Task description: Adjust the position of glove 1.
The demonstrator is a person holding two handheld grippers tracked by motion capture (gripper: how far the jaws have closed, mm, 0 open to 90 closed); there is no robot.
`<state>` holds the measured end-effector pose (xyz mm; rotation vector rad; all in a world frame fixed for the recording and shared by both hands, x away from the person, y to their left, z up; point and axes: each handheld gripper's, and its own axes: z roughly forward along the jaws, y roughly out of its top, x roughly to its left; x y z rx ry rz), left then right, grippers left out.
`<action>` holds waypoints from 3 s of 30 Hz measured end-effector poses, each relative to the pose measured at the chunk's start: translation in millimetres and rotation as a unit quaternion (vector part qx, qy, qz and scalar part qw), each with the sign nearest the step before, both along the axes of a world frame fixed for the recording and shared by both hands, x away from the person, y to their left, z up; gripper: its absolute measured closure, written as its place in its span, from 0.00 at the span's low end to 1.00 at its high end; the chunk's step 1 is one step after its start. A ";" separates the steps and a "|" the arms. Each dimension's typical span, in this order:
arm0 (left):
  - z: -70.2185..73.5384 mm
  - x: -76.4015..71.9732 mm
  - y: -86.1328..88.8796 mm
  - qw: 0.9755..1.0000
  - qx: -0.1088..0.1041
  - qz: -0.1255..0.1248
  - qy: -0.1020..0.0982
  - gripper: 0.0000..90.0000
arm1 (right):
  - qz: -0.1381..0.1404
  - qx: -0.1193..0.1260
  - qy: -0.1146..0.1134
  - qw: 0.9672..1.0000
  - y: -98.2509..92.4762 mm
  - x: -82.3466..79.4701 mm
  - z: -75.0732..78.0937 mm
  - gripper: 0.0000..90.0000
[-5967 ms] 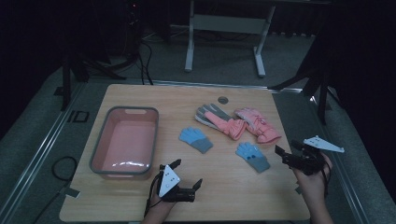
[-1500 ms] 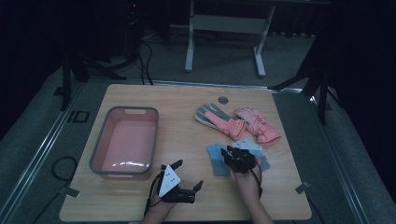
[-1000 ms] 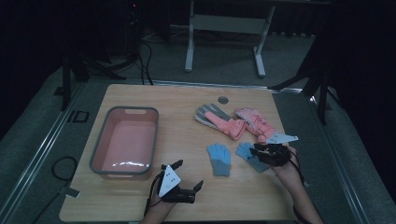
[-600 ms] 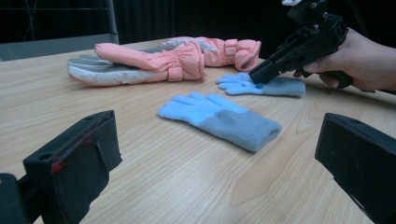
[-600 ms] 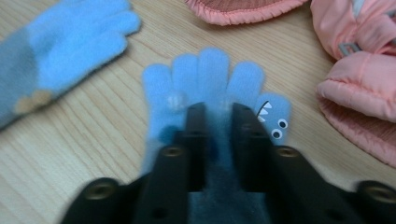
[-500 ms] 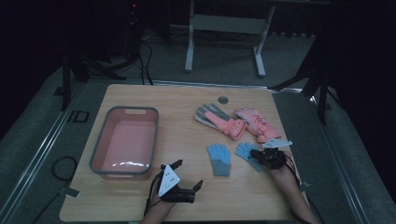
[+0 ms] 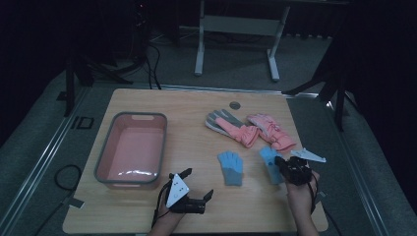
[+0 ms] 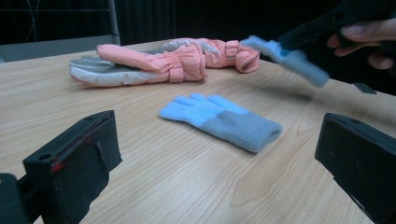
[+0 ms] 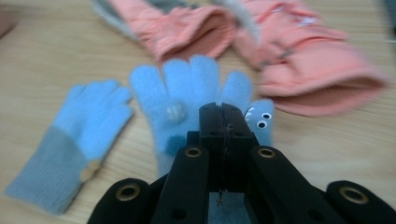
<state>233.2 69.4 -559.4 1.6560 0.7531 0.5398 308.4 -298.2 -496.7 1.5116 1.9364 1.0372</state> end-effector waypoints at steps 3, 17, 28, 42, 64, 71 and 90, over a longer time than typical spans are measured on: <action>0.0 -0.1 -0.2 1.000 0.001 0.001 0.000 0.00 | -0.042 0.003 -0.001 0.999 -0.8 -7.0 1.9 0.99; 0.1 -1.1 -1.3 1.000 0.006 0.000 -0.005 0.00 | -0.106 -0.001 0.018 0.994 4.4 -4.4 -28.3 0.99; 0.1 -1.4 -1.2 1.000 0.008 0.000 -0.006 0.00 | -0.130 0.013 0.022 0.991 8.1 2.9 -49.7 0.99; 0.0 -0.9 -1.1 1.000 0.006 -0.003 -0.005 0.00 | -0.062 -0.001 0.018 0.998 -1.2 5.6 -32.9 0.75; 0.1 -0.2 -0.3 1.000 0.003 -0.004 -0.001 0.00 | 0.180 -0.014 0.027 0.983 -45.7 17.8 -51.4 0.72; 0.0 -0.2 -0.5 1.000 0.003 -0.004 -0.001 0.00 | 0.159 -0.046 0.006 0.986 -35.7 12.1 -60.1 0.93; 0.0 -0.8 -0.4 1.000 0.003 -0.003 -0.004 0.00 | 0.105 0.000 -0.028 0.994 40.3 4.5 16.7 0.97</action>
